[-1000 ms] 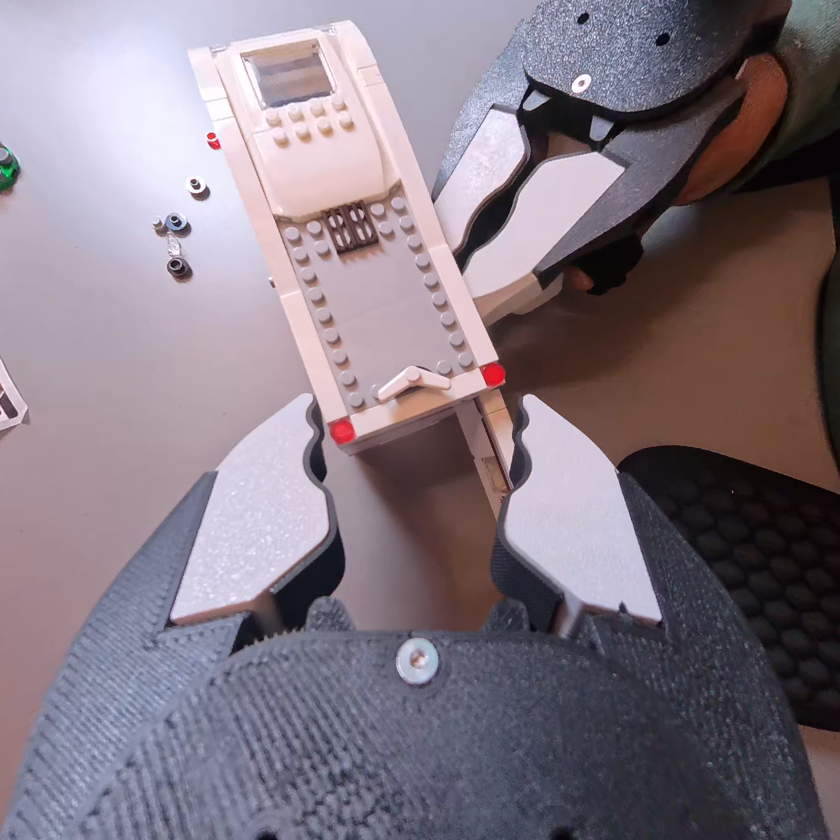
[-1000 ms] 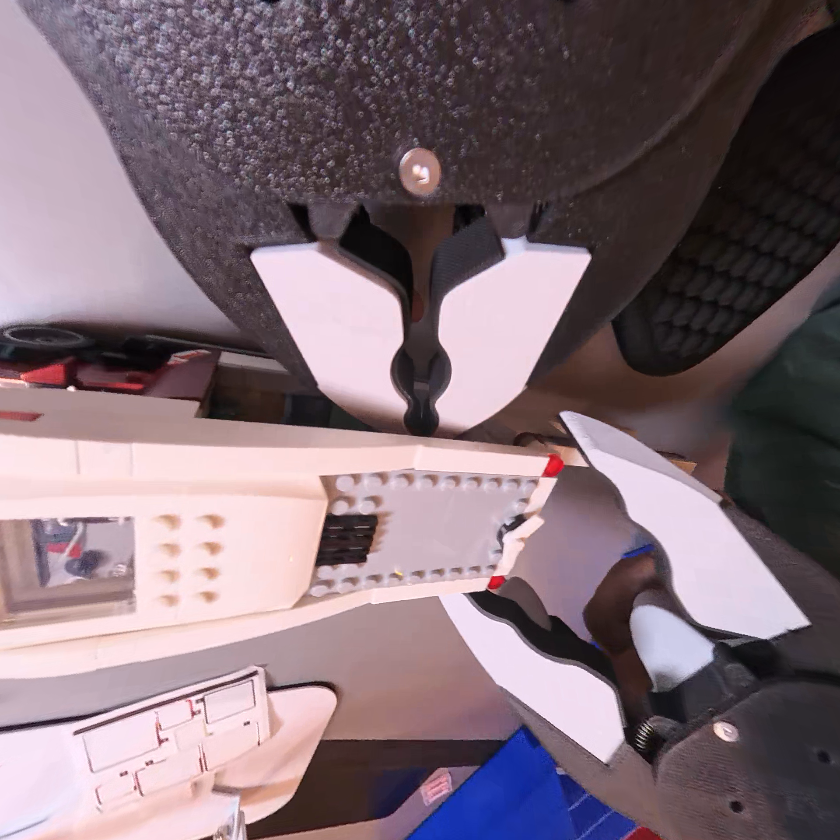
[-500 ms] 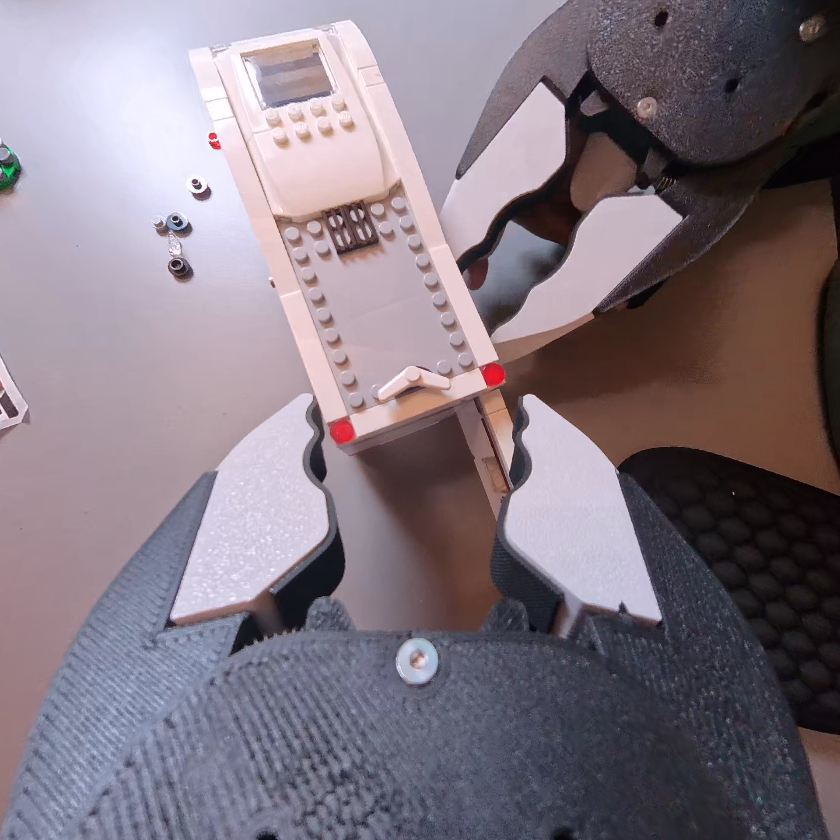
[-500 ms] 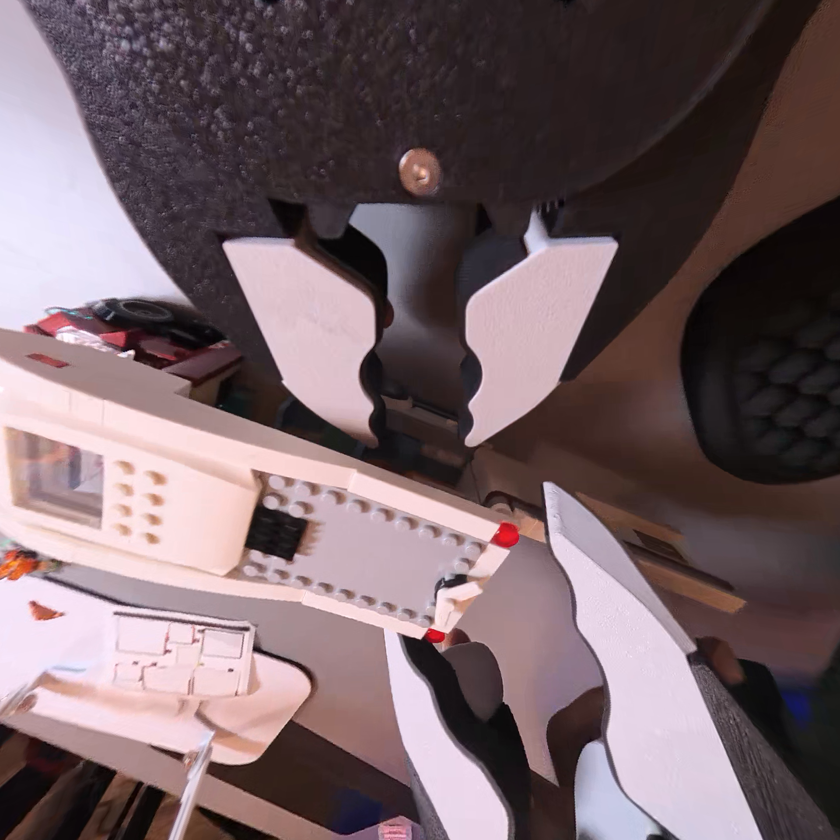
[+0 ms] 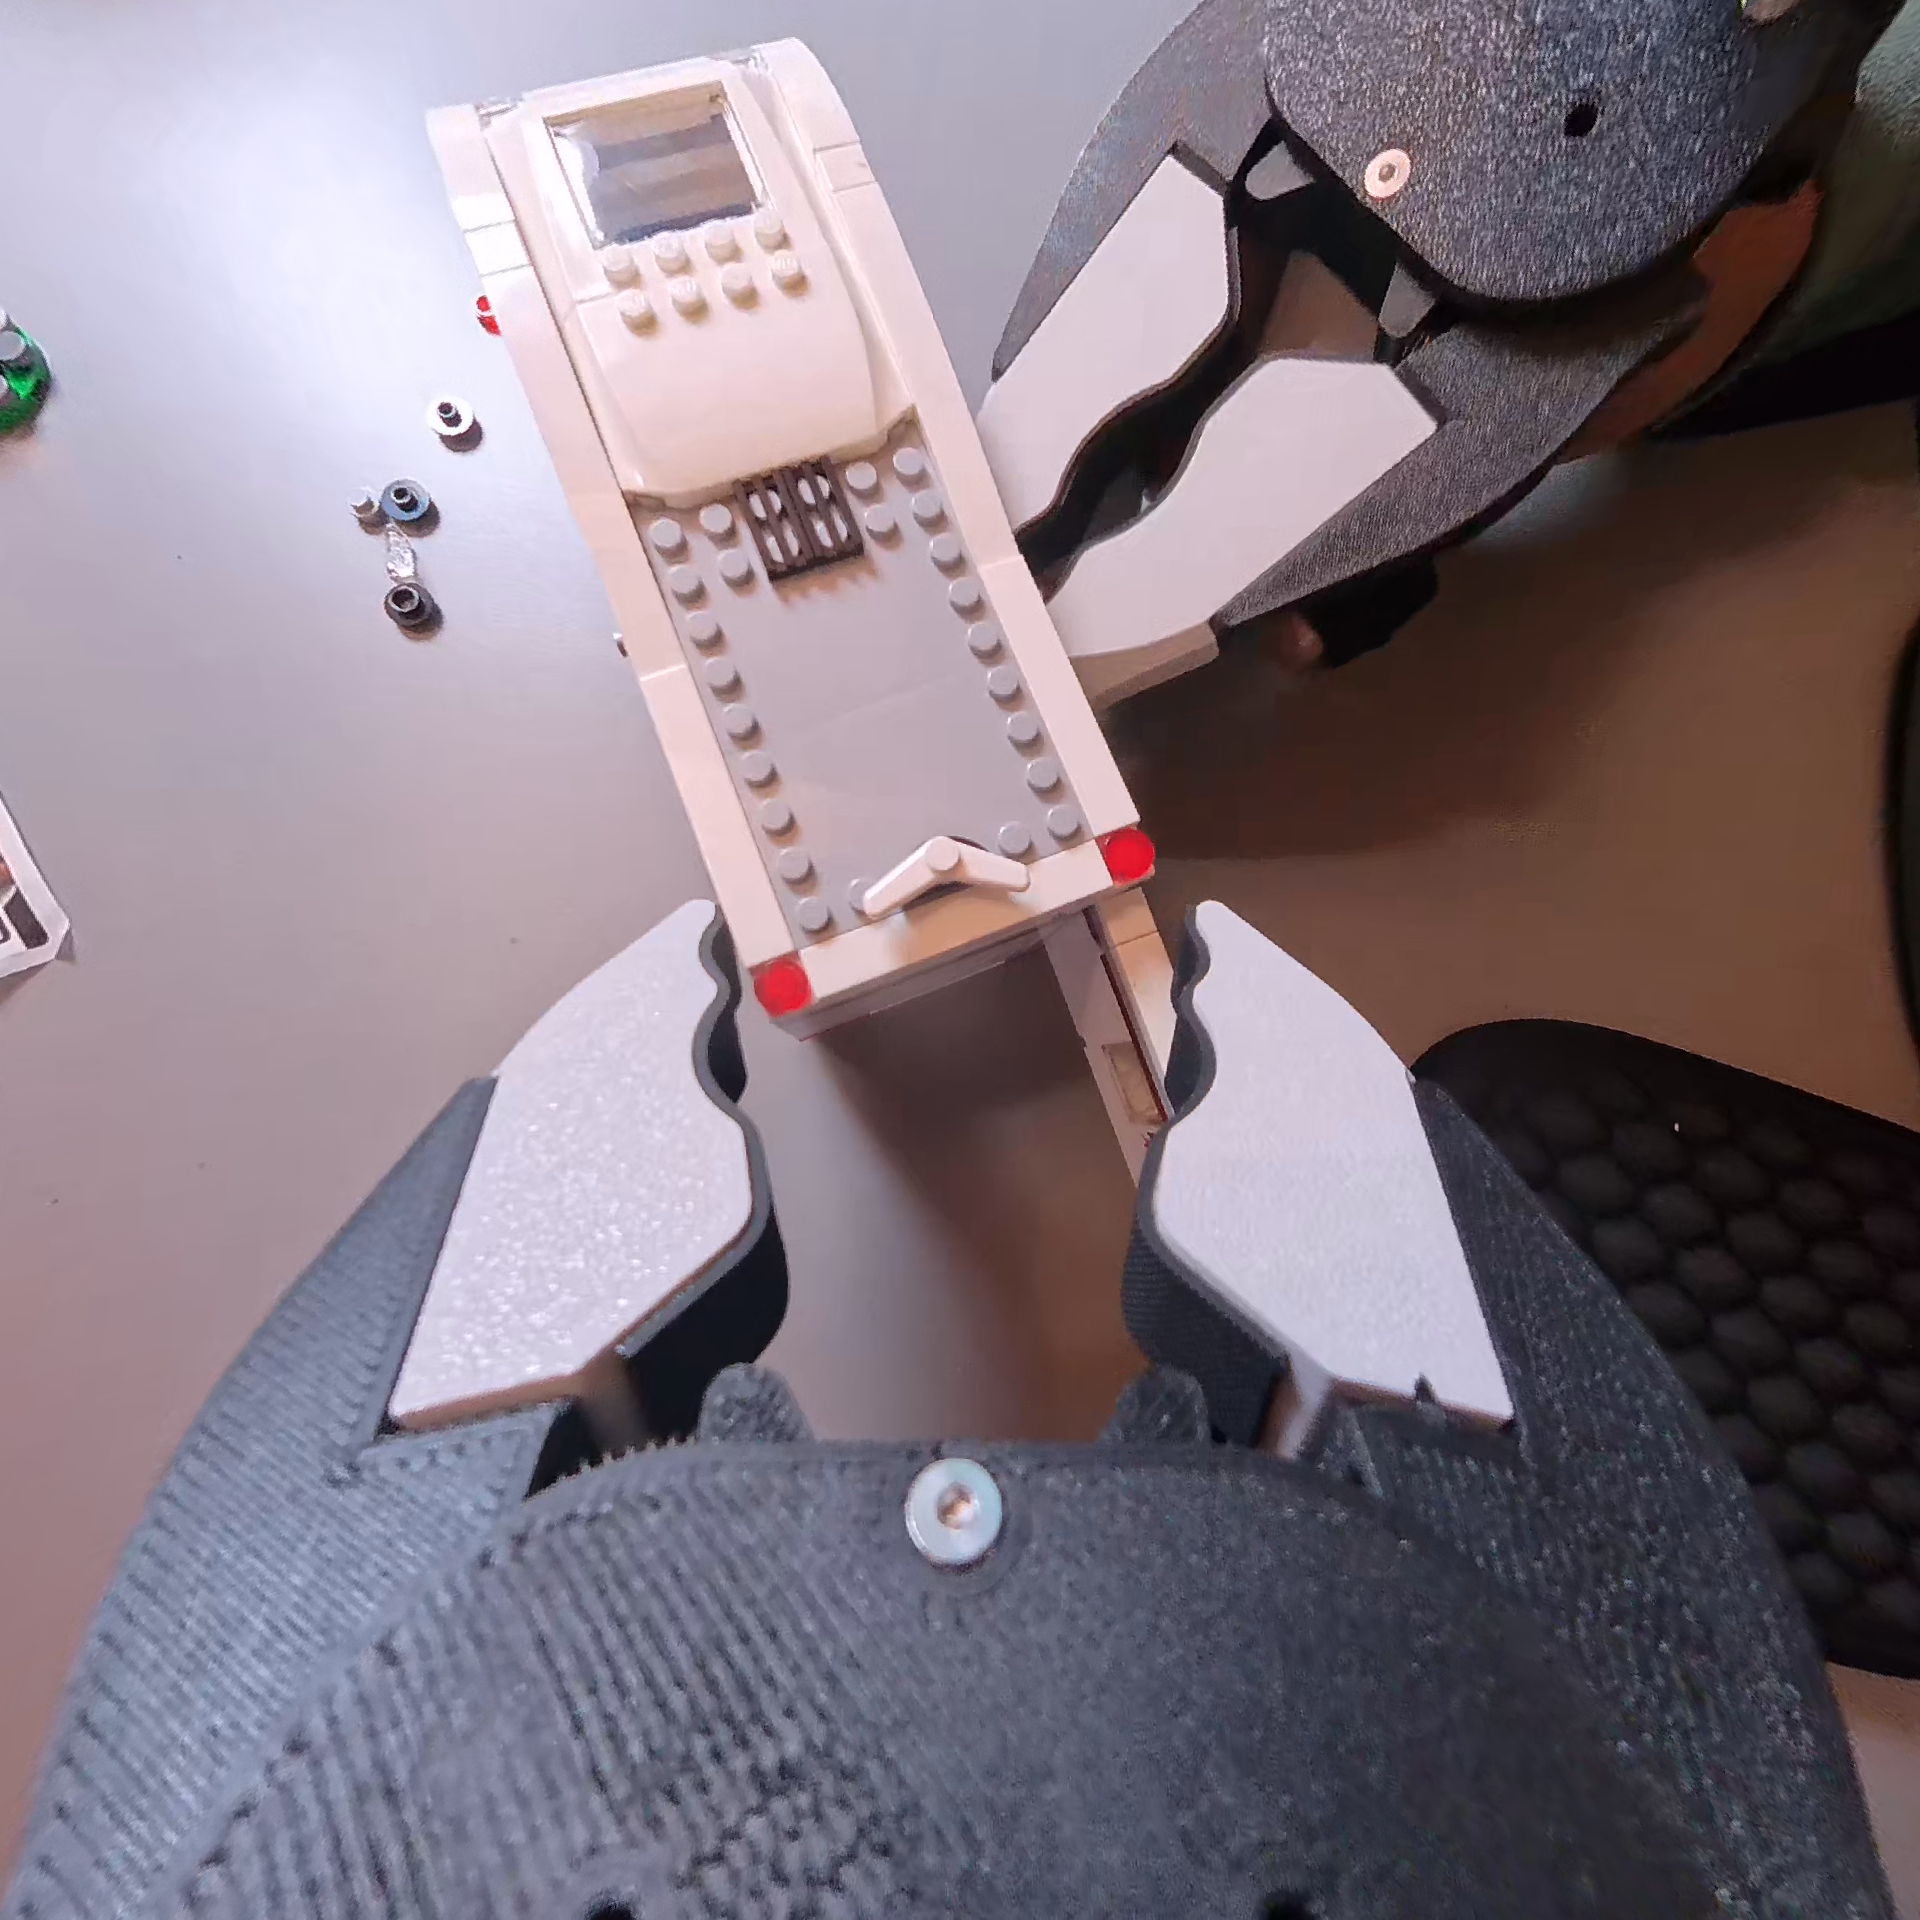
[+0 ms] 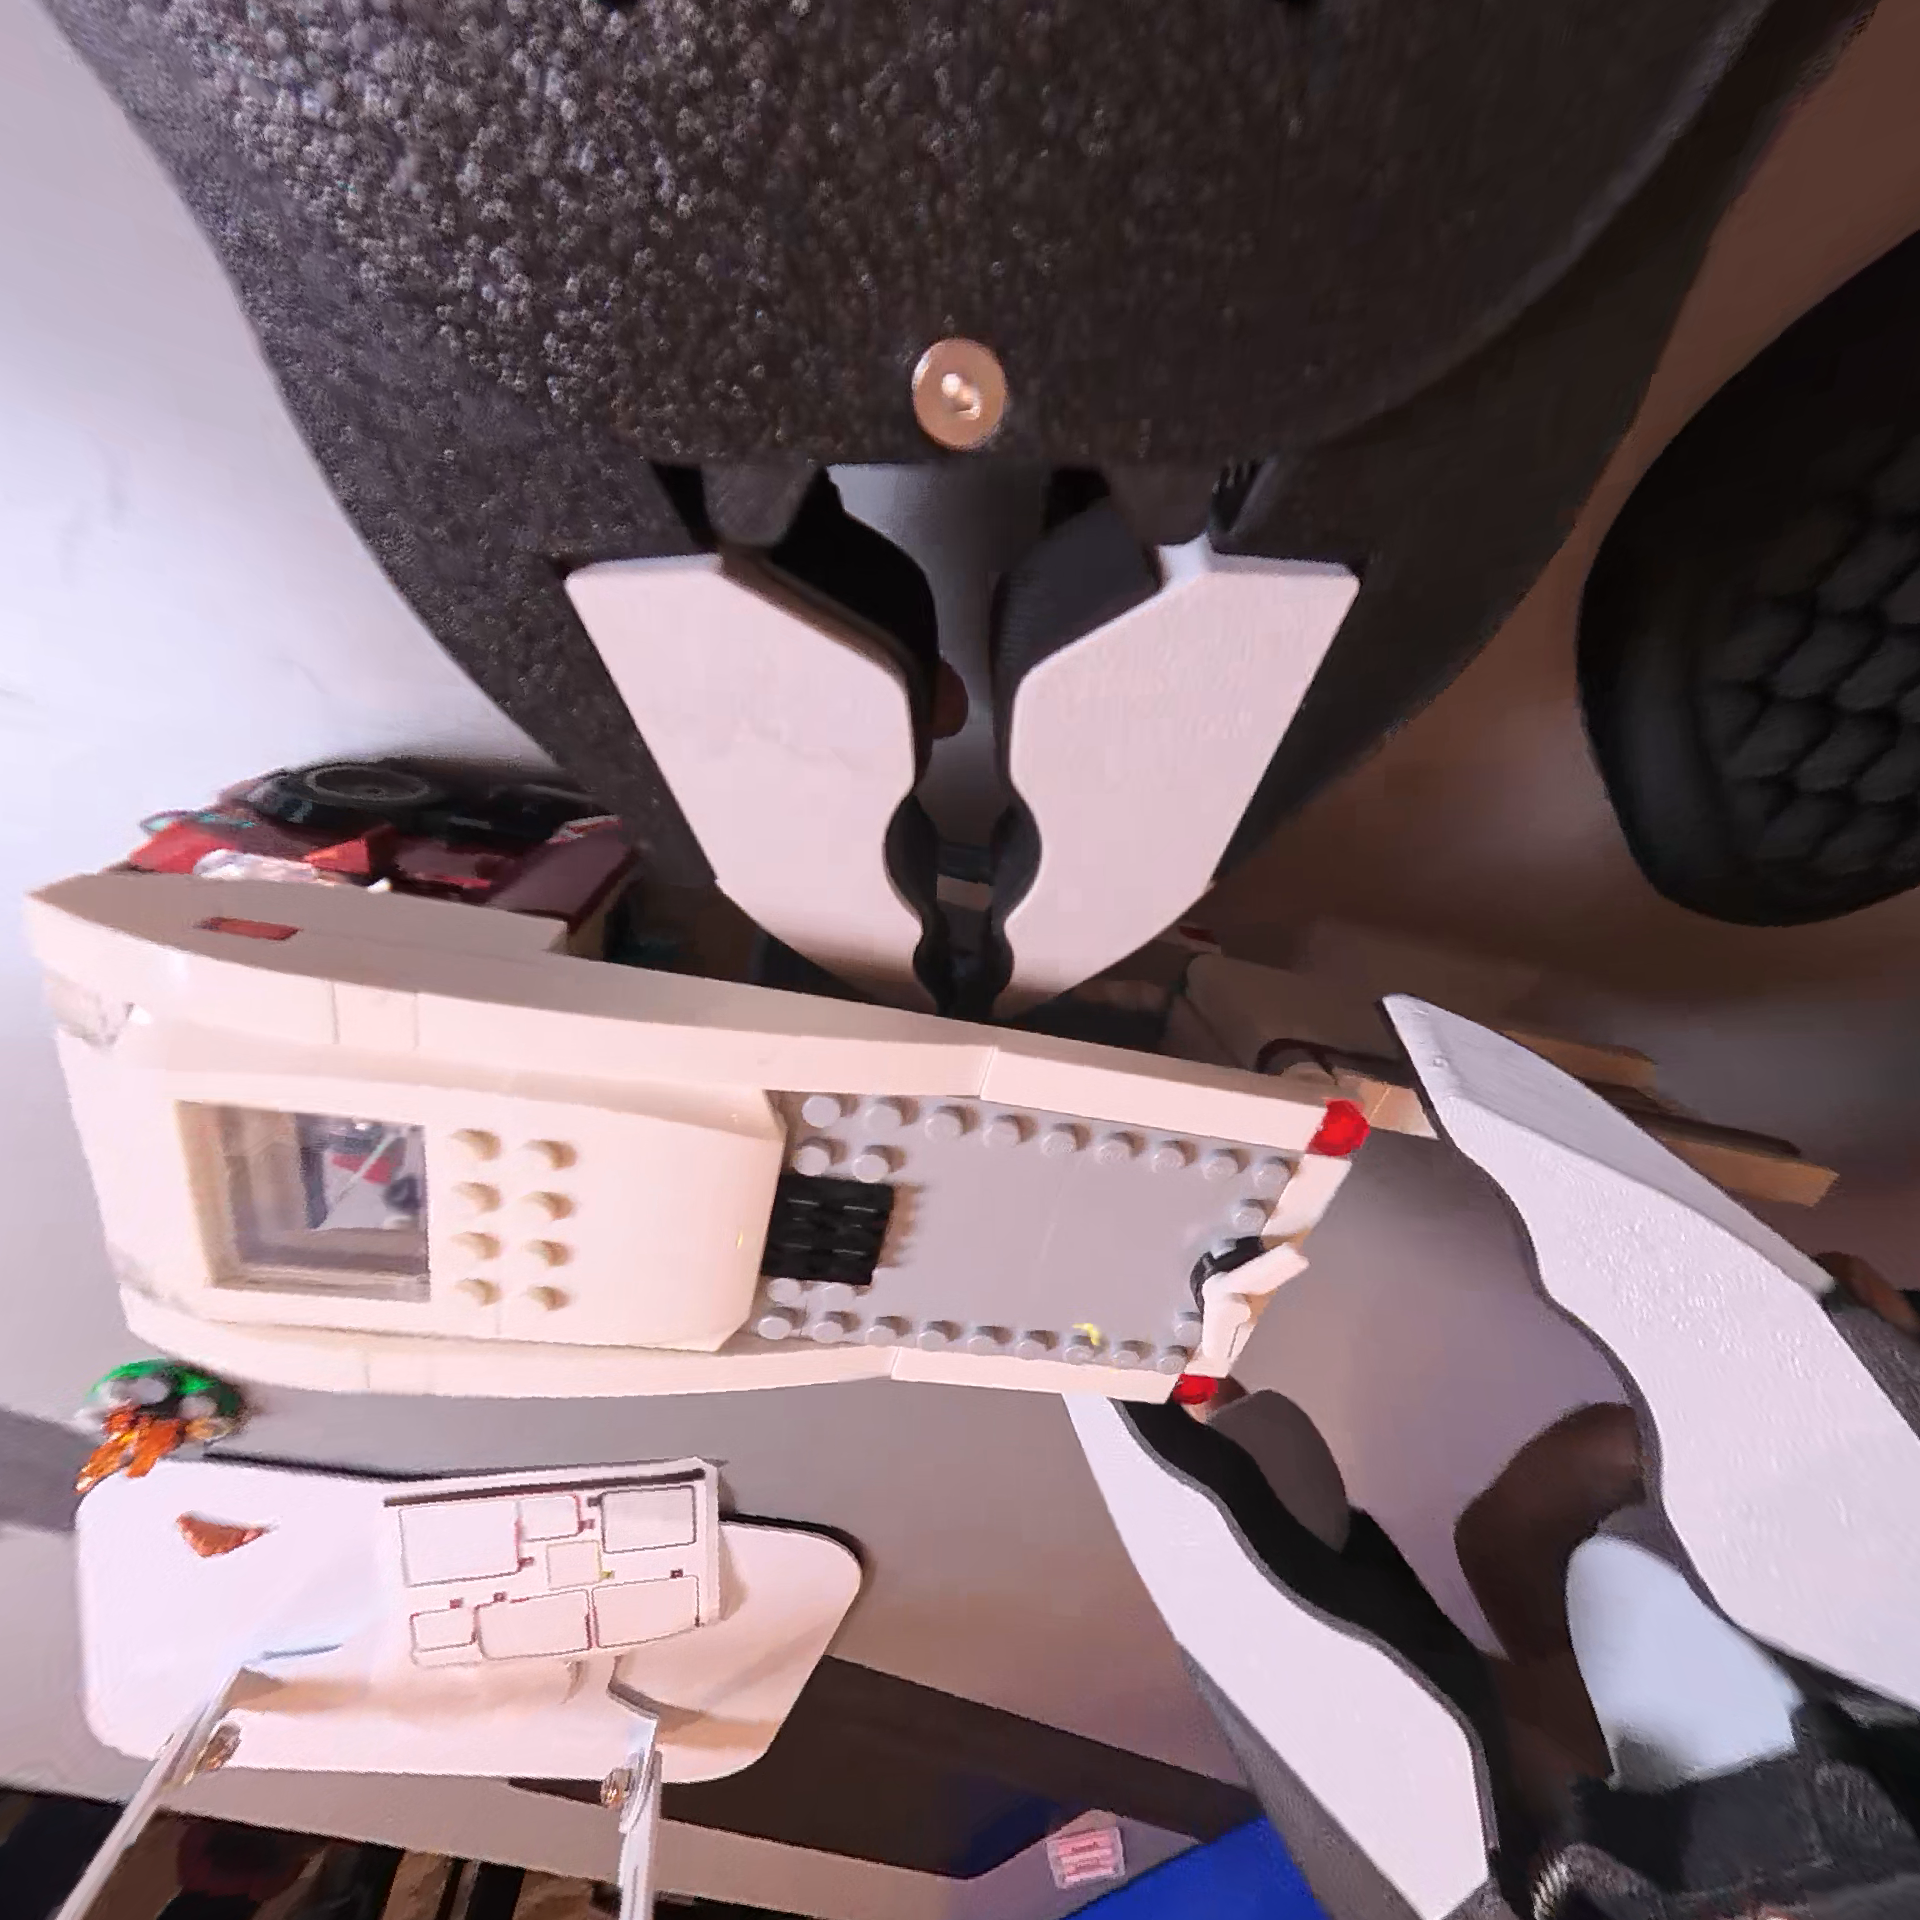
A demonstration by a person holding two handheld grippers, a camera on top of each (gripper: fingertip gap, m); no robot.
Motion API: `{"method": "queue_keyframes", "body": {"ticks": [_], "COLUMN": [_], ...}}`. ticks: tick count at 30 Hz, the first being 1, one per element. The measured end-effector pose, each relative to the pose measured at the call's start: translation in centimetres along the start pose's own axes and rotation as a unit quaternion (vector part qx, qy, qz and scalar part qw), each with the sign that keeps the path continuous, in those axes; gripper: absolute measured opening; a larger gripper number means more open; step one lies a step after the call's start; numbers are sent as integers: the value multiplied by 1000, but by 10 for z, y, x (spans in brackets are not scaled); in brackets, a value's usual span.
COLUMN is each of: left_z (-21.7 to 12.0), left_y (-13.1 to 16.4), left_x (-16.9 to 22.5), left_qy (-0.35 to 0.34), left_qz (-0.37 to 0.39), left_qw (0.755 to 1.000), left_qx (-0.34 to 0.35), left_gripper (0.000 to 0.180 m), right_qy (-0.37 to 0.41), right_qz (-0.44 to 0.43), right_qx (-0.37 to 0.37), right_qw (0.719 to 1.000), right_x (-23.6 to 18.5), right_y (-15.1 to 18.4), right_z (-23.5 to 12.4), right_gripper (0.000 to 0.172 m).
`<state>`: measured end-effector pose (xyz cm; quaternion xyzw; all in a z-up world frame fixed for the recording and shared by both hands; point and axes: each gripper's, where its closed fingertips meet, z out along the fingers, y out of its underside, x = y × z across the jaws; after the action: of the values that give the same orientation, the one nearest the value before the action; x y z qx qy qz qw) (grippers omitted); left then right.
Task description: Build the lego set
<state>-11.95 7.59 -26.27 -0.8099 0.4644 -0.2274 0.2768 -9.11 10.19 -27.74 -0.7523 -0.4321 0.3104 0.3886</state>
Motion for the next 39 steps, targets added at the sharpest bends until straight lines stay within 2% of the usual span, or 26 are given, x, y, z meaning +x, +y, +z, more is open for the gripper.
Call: {"method": "queue_keyframes", "body": {"ticks": [3,7,11,14,16,22,26,31,35,39], "left_z": [0,0,0,0,0,0,0,0,0,1], "left_y": [0,0,0,0,0,0,0,0,-2,-7], "left_x": [0,0,0,0,0,0,0,0,-1,-3], "left_qy": [0,-1,0,0,0,0,-1,-2,-16,-38], "left_qz": [0,0,0,0,0,0,1,1,10,9], "left_qw": [1000,1000,1000,1000,1000,1000,1000,1000,1000,999], "left_qx": [0,-1,0,0,0,0,-1,0,-2,2], "left_gripper": [81,81,81,81,81,81,81,81,81,81], "right_qy": [-68,-81,-27,-6,-6,-14,-37,-39,-29,-33], "right_qz": [114,158,73,-30,-97,-198,-261,-332,-417,-457], "right_qx": [10,-4,4,22,15,-37,-69,-100,-124,-147], "right_qw": [991,984,997,999,995,979,962,937,900,877], "right_x": [-6,-7,-3,-9,-17,-27,-31,-26,-18,-14], "right_y": [-5,3,1,-4,-1,15,26,29,31,32], "right_z": [-2,2,-1,-6,-5,3,5,3,1,-1], "right_gripper": [0,0,0,8,21,49,58,58,54,49]}}
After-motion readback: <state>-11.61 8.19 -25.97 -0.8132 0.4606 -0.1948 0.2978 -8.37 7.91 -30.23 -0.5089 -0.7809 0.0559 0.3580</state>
